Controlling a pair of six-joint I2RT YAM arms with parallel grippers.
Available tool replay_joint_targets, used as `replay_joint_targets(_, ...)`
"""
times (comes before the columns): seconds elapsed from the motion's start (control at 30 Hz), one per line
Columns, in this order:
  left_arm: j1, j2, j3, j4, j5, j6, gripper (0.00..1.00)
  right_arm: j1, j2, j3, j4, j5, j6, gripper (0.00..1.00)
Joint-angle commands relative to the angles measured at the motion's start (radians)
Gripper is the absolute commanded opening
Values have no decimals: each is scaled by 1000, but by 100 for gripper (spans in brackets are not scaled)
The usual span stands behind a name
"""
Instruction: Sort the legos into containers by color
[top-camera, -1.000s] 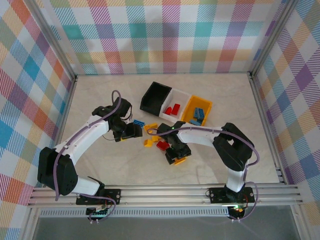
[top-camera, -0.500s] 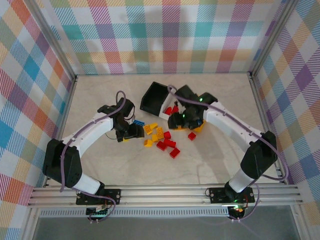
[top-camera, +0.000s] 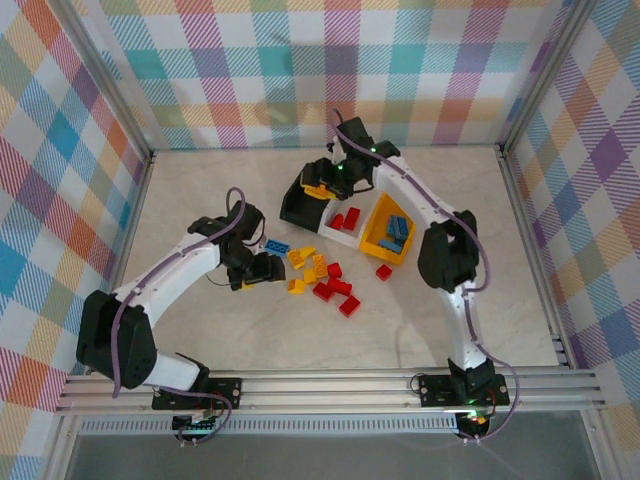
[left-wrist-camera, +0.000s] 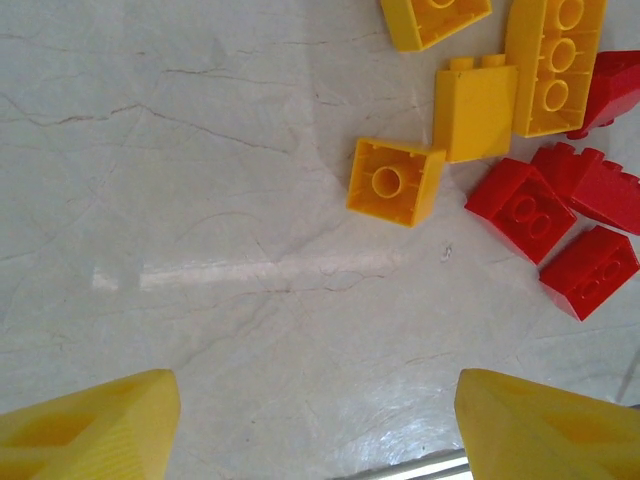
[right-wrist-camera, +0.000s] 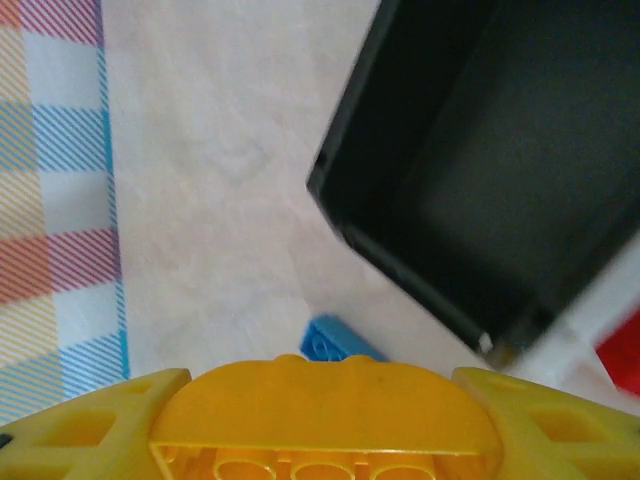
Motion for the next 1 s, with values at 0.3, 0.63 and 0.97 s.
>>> replay_joint_targets(0.3, 15, -97, -21, -110, -50, -28, 74, -39, 235, 224, 95, -74, 122, 60)
replay_joint_targets(0.63, 15, -158, -52, -134, -45, -22, 74, -38, 221, 224, 80, -68, 122, 72)
replay_joint_targets(0.97, 16, -191, -64, -147, -46, -57, 75, -40, 171, 230, 43, -86, 88, 90)
